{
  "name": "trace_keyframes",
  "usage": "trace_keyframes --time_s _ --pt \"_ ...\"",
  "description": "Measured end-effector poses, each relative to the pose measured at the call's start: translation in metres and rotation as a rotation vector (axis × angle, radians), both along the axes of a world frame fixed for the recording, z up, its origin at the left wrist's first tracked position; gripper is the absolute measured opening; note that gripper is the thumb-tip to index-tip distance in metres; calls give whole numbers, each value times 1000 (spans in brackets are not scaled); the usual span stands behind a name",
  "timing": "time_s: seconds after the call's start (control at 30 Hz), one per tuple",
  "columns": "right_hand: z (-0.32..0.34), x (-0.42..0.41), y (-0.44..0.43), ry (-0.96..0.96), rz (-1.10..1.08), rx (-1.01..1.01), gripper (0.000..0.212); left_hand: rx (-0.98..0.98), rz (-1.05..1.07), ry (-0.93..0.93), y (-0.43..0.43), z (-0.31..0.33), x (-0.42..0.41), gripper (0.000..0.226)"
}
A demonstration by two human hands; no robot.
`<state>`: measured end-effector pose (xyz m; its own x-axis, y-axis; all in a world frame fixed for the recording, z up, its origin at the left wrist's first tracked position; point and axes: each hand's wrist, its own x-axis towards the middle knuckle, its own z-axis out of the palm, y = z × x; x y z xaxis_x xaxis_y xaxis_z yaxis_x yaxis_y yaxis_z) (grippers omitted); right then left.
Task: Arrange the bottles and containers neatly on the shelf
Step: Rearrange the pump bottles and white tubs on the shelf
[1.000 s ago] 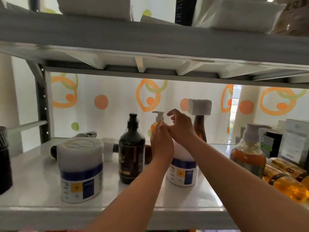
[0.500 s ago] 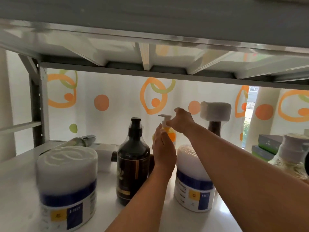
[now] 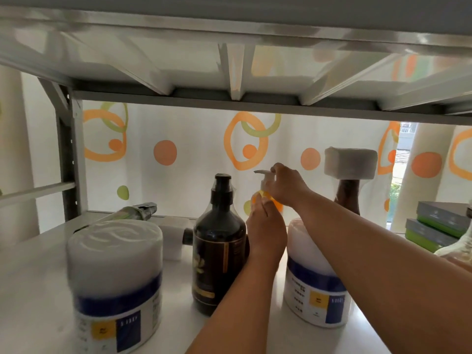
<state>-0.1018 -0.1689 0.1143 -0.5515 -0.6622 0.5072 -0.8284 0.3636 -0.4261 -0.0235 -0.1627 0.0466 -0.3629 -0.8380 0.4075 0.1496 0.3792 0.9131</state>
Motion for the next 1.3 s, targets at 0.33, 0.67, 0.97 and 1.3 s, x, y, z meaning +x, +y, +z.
trace_keyframes --time_s 0.33,0.67,0.97,1.3 --pt "3 1 4 104 -27 -118 45 -38 13 -110 -8 -5 -11 45" --pt "0 1 8 16 -13 -42 41 -86 -3 -104 -10 -13 -13 44" --pt "9 14 14 61 57 -242 40 -230 -44 -34 -13 -14 -17 45" --pt "32 45 51 106 67 -443 45 -248 -155 203 17 -7 -1 48"
